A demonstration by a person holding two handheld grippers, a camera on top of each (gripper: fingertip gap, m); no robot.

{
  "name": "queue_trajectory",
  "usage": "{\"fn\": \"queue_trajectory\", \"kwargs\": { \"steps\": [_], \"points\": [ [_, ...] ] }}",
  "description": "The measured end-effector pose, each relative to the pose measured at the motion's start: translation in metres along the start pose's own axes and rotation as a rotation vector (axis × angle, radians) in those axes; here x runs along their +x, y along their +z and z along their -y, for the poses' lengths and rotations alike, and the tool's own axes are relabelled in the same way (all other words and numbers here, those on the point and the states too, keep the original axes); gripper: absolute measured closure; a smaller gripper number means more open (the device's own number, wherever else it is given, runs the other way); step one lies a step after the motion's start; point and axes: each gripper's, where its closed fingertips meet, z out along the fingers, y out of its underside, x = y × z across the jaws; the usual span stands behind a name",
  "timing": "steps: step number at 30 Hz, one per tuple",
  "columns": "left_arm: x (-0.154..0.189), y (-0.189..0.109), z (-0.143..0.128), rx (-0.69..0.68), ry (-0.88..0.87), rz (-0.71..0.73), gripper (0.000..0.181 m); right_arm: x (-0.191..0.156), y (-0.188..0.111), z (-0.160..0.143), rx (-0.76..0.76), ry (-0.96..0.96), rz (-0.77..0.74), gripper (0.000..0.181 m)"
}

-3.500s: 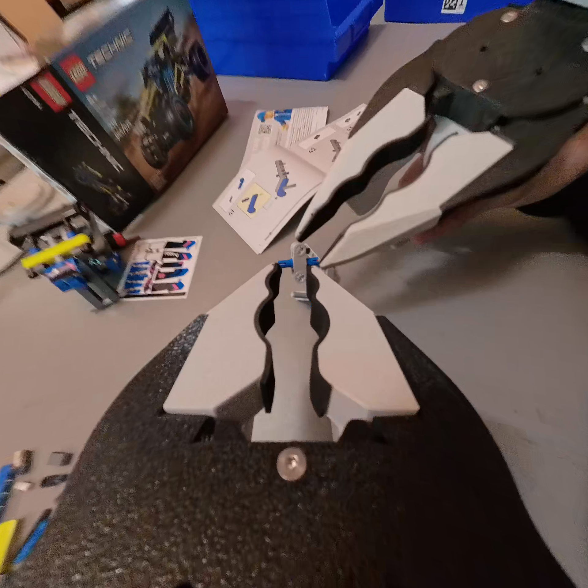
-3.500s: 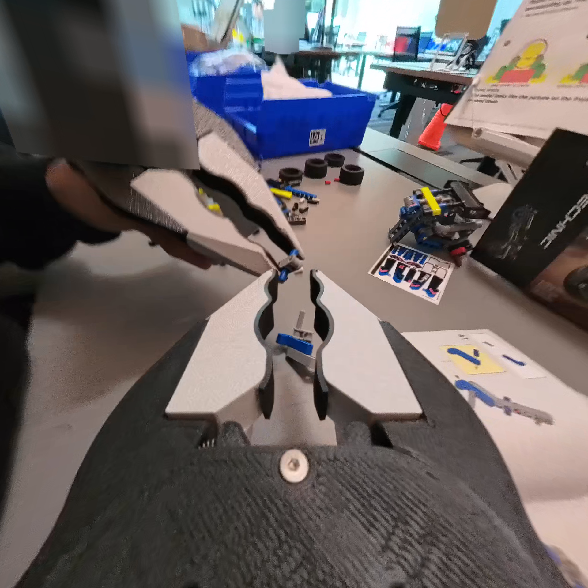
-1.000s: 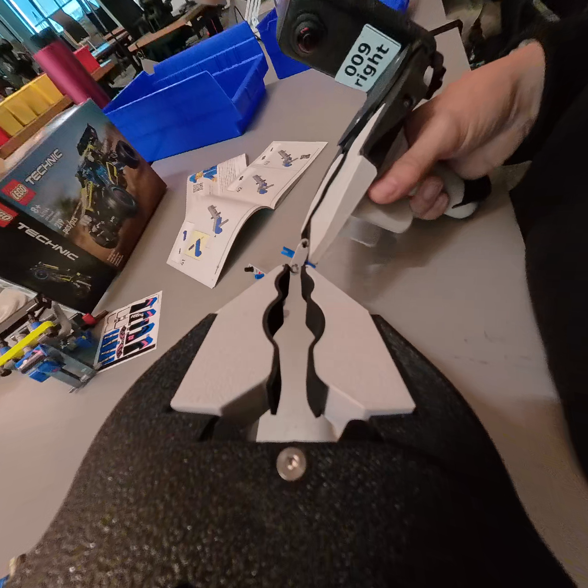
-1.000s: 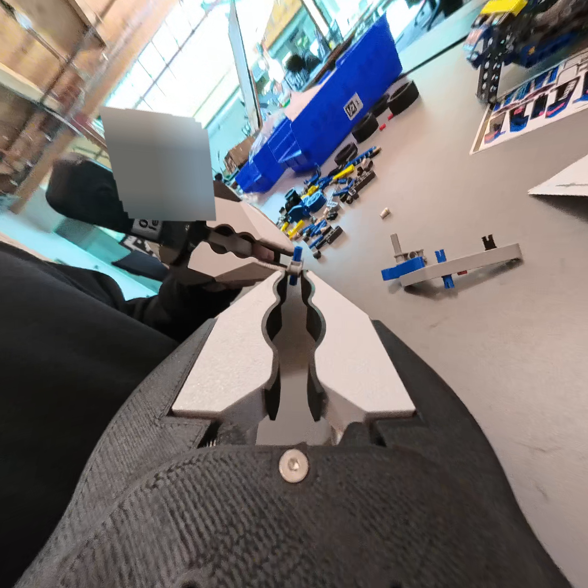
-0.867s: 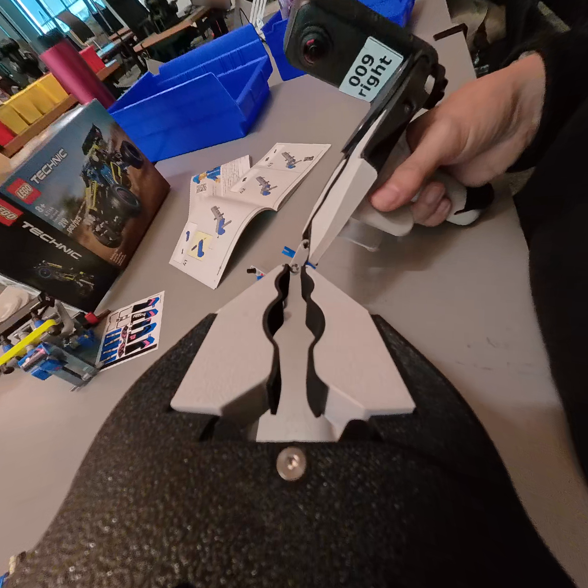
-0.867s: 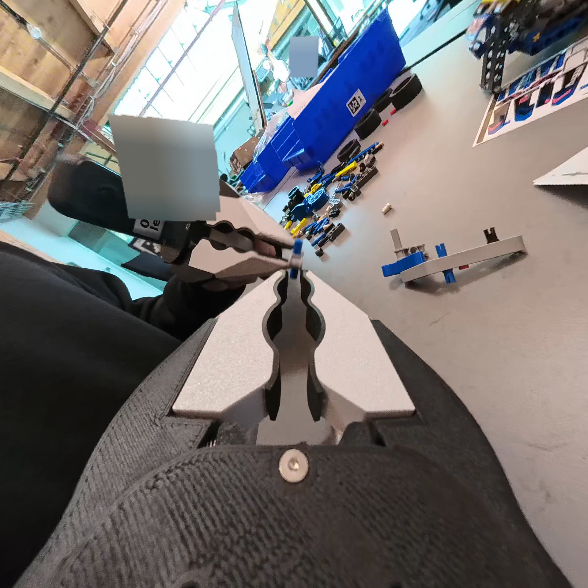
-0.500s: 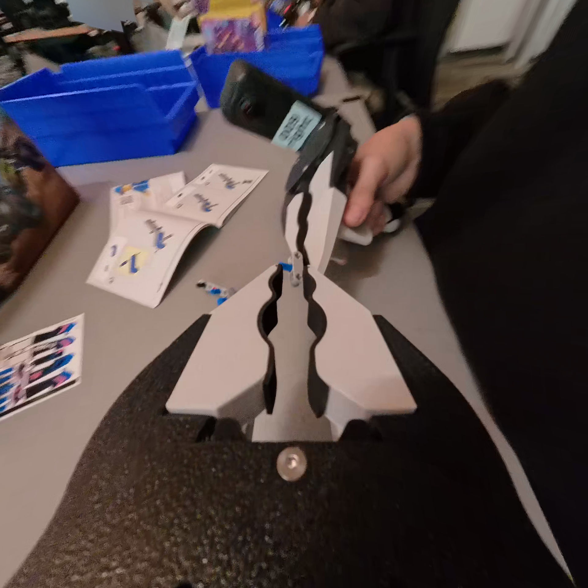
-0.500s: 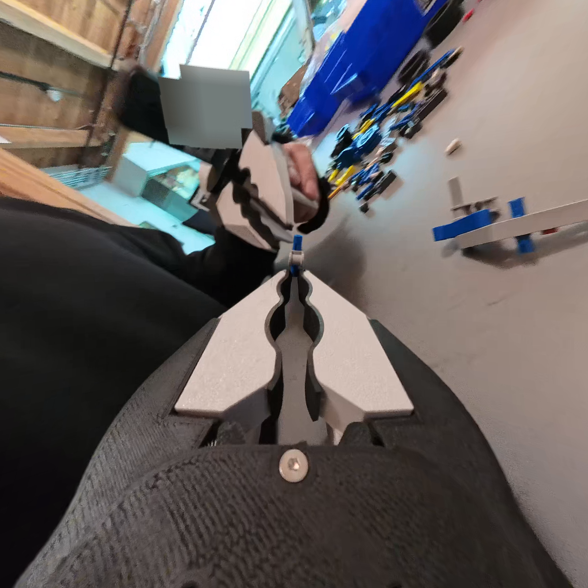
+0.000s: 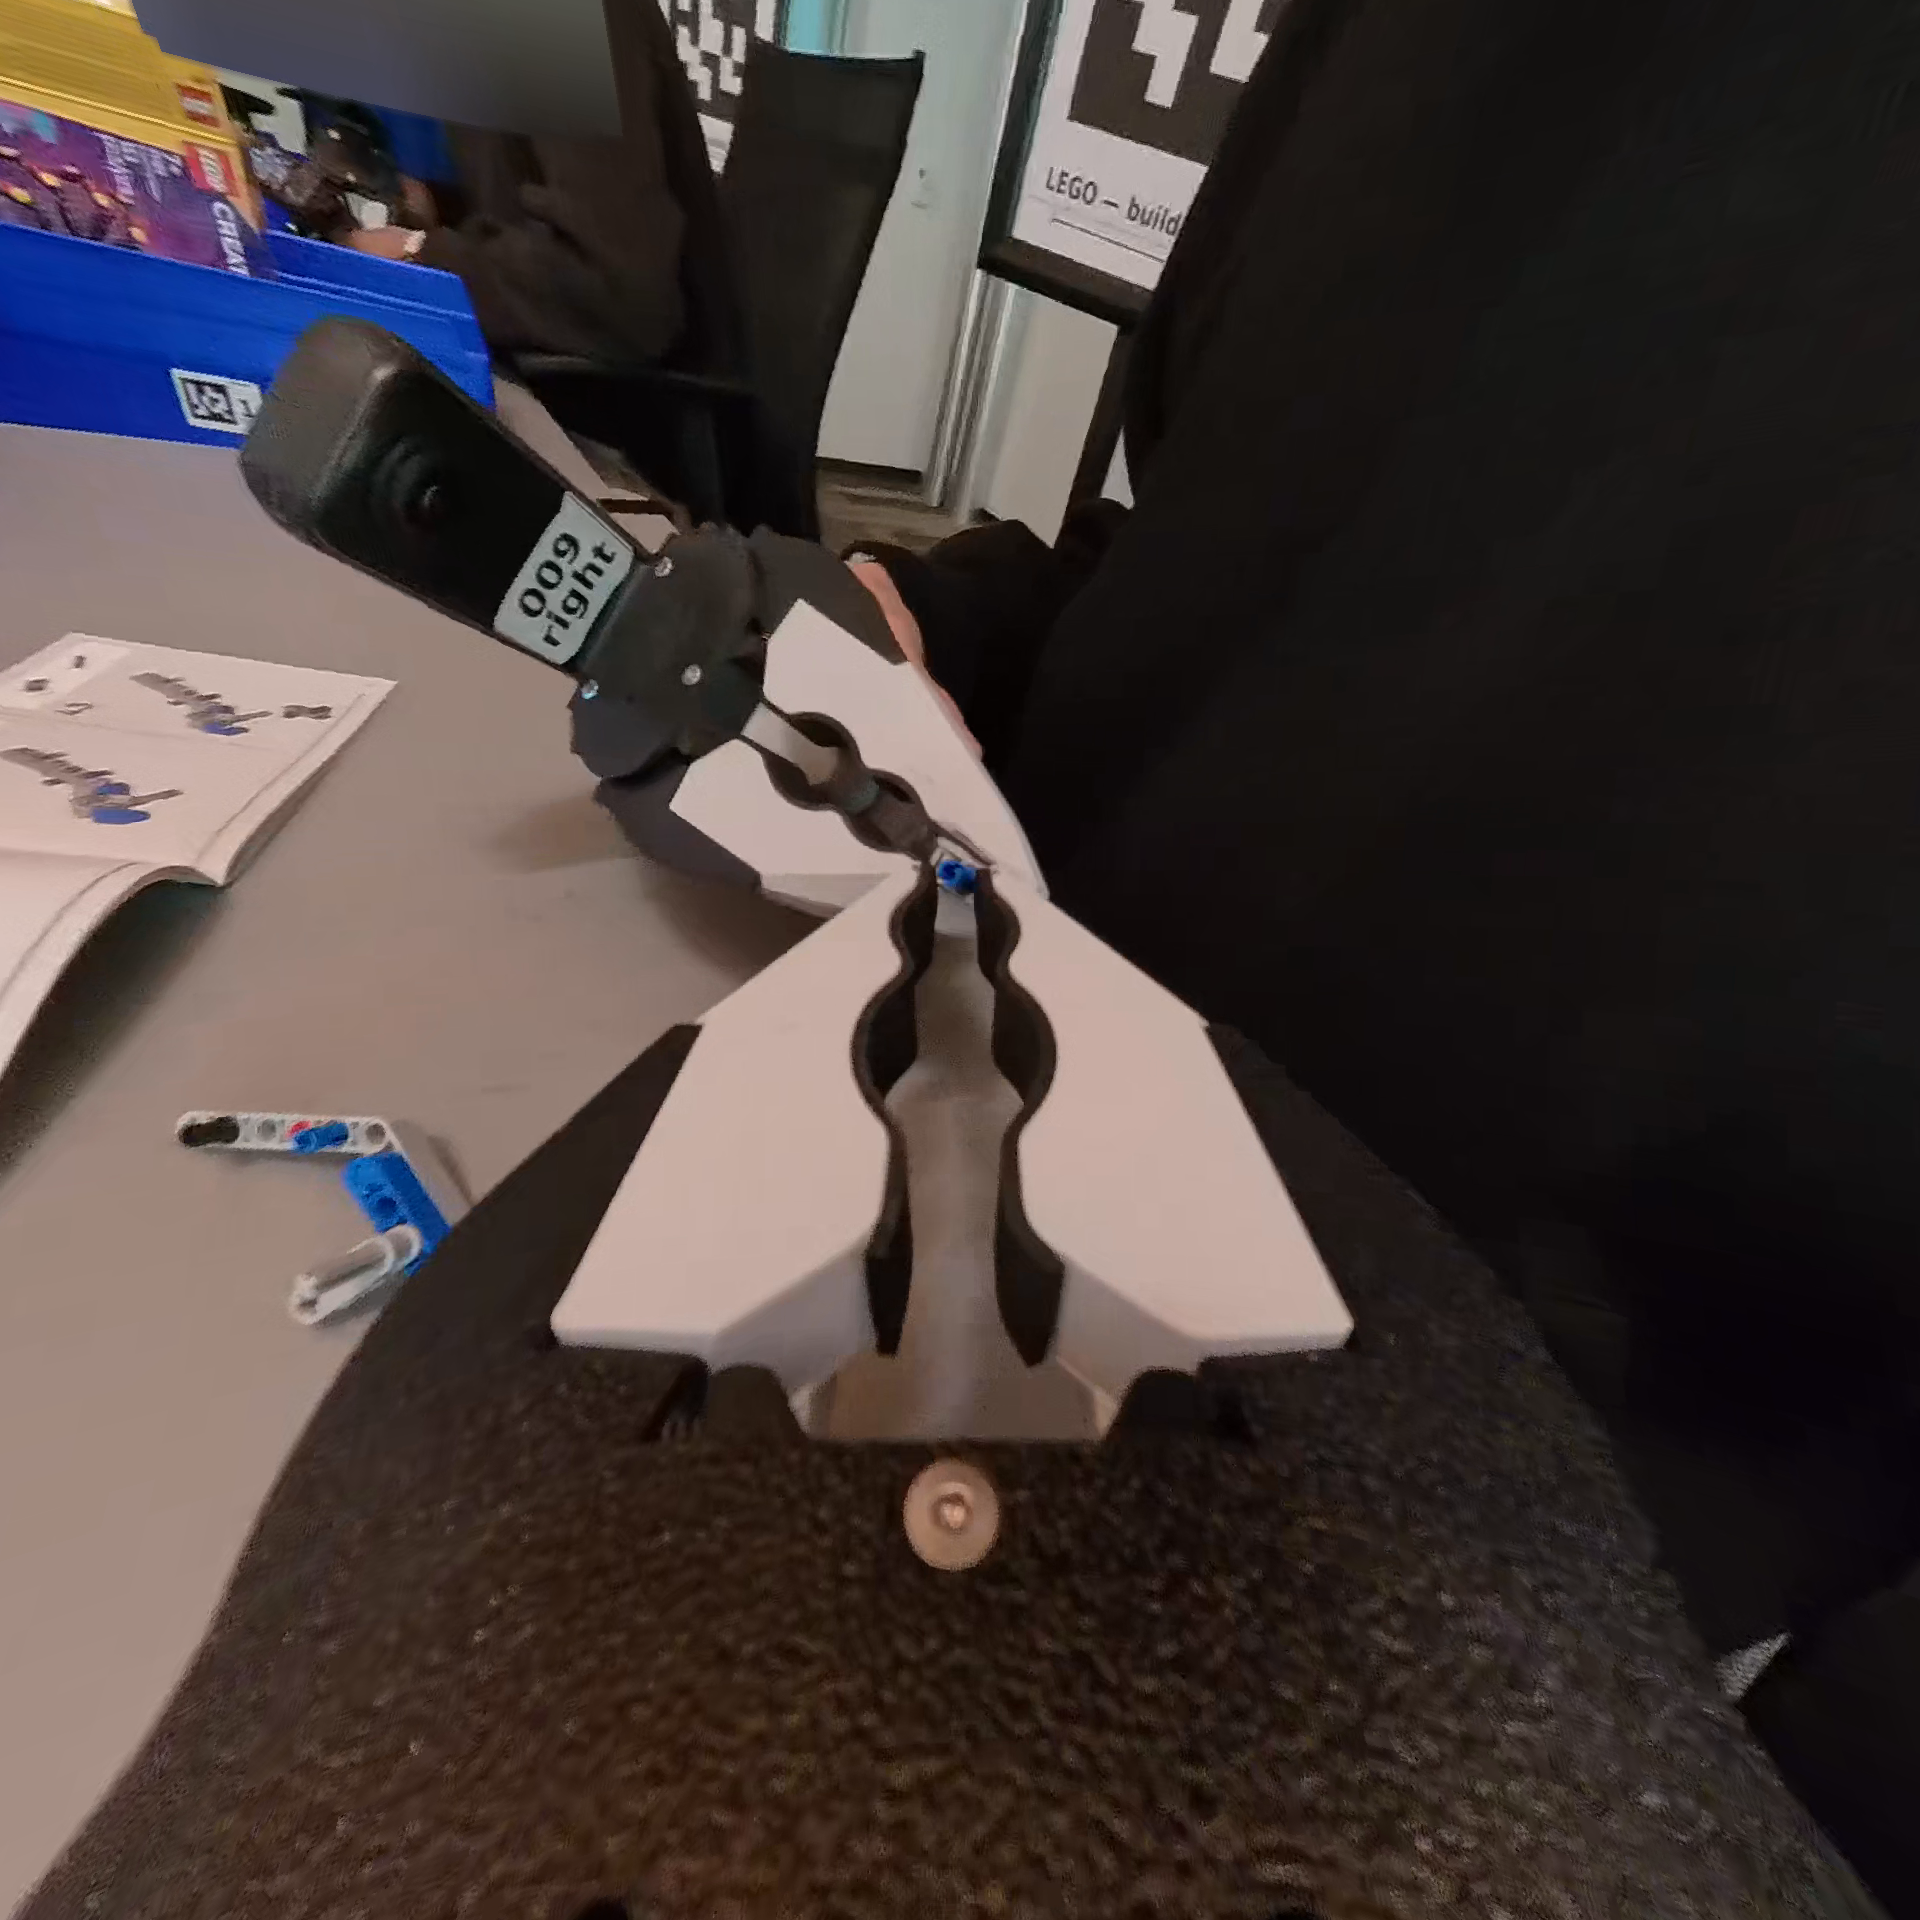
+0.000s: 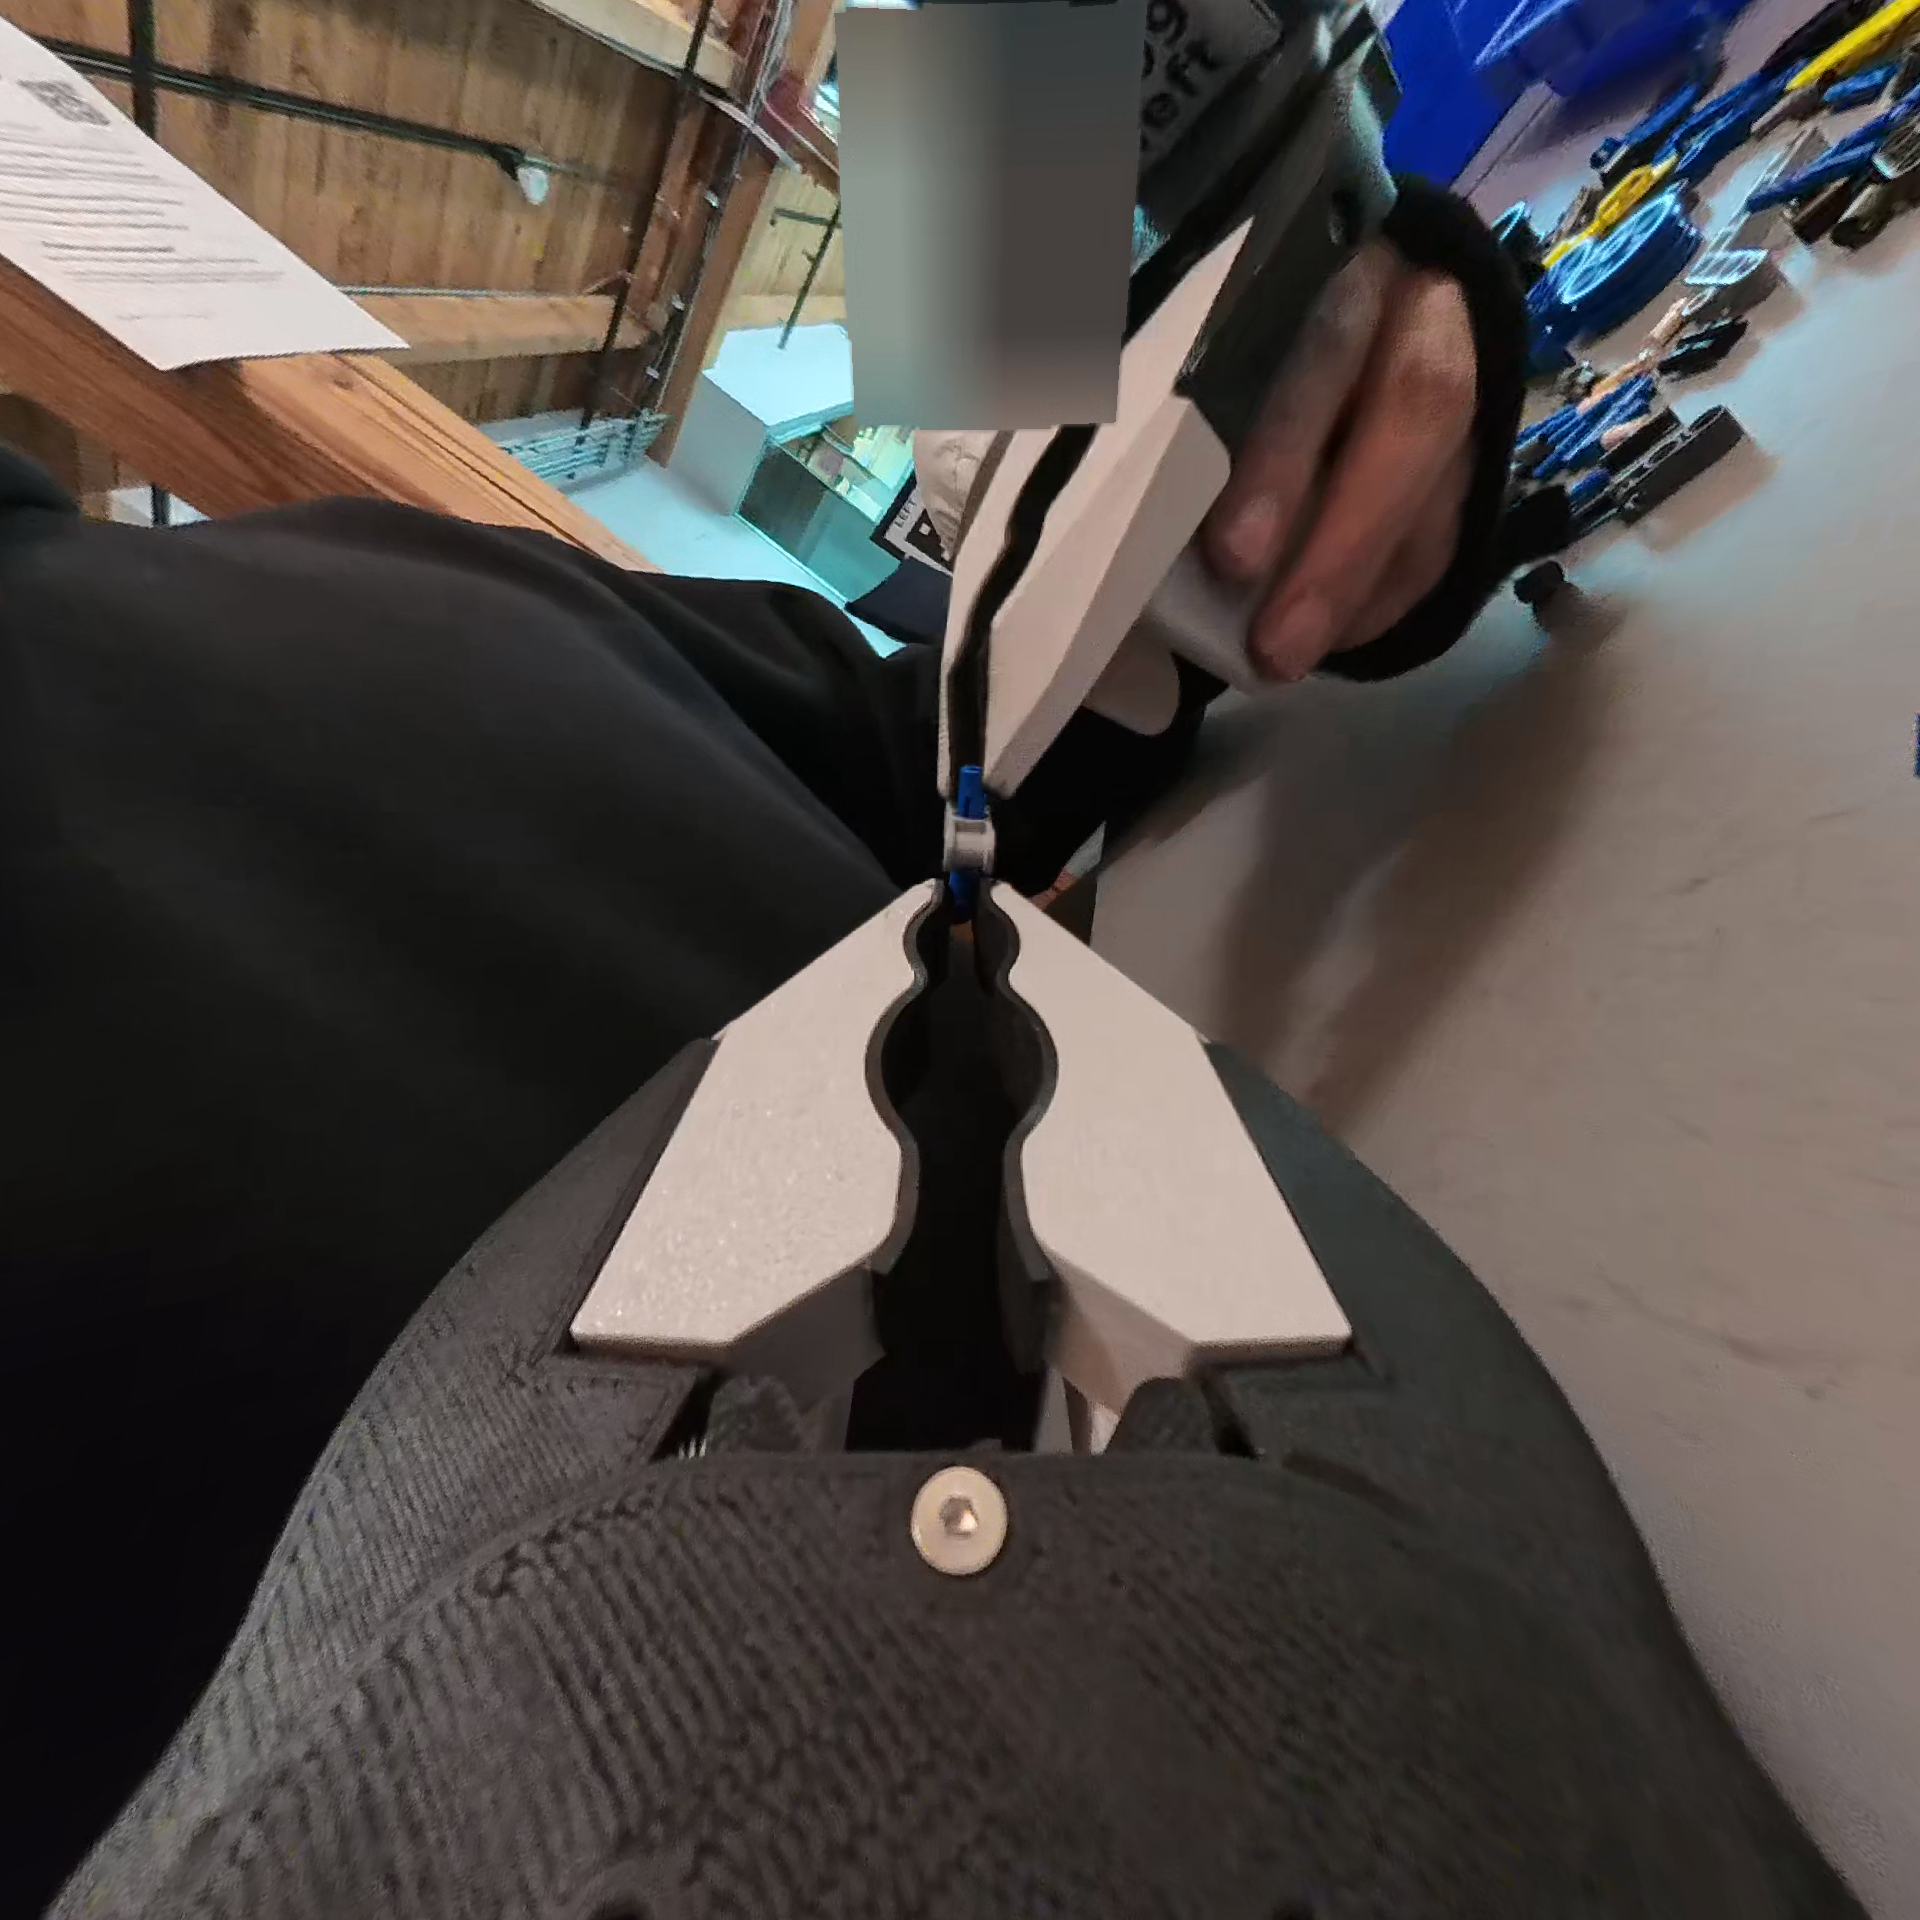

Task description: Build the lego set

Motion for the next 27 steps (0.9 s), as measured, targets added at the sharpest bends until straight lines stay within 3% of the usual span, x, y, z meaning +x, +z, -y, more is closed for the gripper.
{"fn": "queue_trajectory", "kwargs": {
  "steps": [8,12,17,20,25,27],
  "points": [
    [0.013,0.002,0.001,0.036,-0.023,-0.079,0.177,-0.003,0.002,-0.003,-0.028,0.034,0.044,0.179],
    [0.003,-0.002,0.001,0.045,-0.022,-0.023,0.18,0.003,-0.002,0.005,0.02,0.019,0.004,0.179],
    [-0.037,-0.015,0.001,0.103,-0.254,0.197,0.18,0.038,-0.026,0.019,0.038,-0.23,-0.358,0.169],
    [-0.046,-0.022,0.003,0.167,-0.356,0.258,0.18,0.045,-0.035,0.034,0.056,-0.428,-0.536,0.166],
    [-0.049,-0.024,0.001,0.192,-0.409,0.304,0.18,0.039,-0.029,0.048,0.098,-0.587,-0.589,0.165],
    [-0.051,-0.024,-0.001,0.197,-0.414,0.331,0.18,0.041,-0.027,0.048,0.091,-0.591,-0.593,0.172]
  ]
}}
